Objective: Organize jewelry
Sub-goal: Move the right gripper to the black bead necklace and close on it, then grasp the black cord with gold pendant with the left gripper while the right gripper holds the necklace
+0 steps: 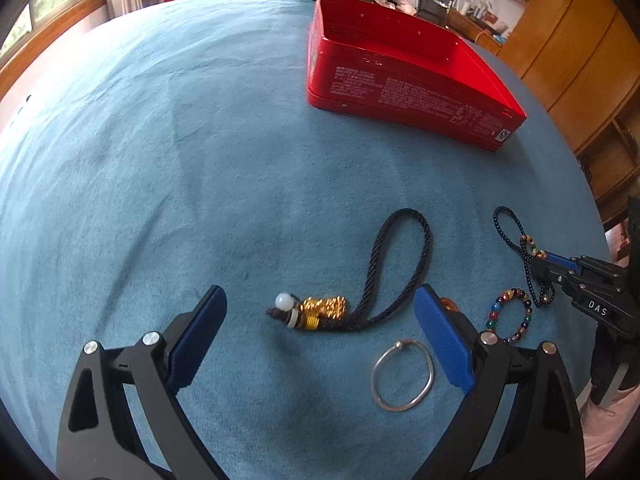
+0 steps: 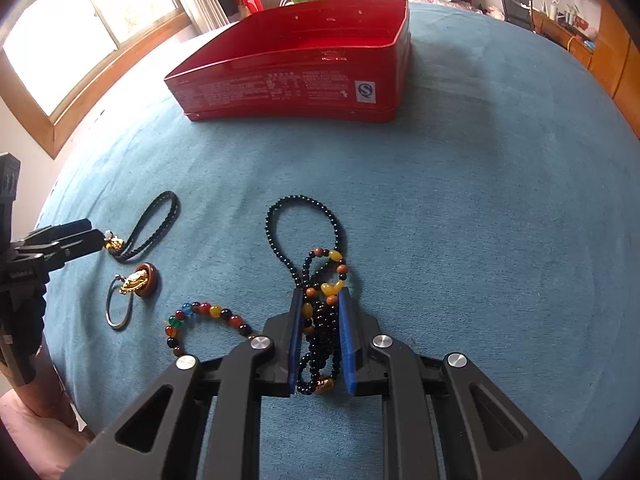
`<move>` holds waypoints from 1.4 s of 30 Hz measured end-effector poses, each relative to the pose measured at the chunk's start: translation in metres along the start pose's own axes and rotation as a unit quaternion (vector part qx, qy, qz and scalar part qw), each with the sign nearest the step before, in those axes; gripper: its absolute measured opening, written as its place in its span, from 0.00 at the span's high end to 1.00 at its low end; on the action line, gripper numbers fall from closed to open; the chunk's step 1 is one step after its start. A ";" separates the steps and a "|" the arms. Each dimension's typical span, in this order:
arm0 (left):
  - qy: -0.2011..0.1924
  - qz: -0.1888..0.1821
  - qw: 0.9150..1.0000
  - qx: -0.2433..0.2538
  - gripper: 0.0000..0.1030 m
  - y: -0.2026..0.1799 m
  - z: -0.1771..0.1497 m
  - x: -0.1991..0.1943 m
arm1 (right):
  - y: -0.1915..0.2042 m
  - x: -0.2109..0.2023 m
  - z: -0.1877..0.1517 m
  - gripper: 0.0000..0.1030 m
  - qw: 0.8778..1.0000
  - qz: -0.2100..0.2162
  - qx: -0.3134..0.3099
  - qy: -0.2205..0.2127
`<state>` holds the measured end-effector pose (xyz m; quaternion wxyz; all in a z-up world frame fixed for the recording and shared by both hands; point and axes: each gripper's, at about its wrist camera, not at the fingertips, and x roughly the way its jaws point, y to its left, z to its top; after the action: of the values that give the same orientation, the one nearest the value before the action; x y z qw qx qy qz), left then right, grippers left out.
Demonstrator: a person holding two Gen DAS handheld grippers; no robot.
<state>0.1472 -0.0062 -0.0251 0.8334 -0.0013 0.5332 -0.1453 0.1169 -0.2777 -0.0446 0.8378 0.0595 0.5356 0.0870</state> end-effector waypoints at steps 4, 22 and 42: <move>0.012 0.012 0.999 0.029 0.10 -0.010 0.014 0.012 | -0.002 0.002 0.002 0.84 1.000 0.007 0.004 0.002; 0.018 0.057 0.998 0.037 0.97 -0.007 0.040 0.035 | -0.018 0.003 0.011 0.84 0.999 0.023 0.022 0.008; 0.025 0.010 0.999 0.037 0.60 0.005 -0.006 0.007 | -0.019 0.005 0.014 0.83 0.999 0.032 0.028 0.008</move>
<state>0.1455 -0.0019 -0.0346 0.8208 0.0384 0.5480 -0.1564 0.1331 -0.2957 -0.0467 0.8281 0.0990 0.5427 0.0993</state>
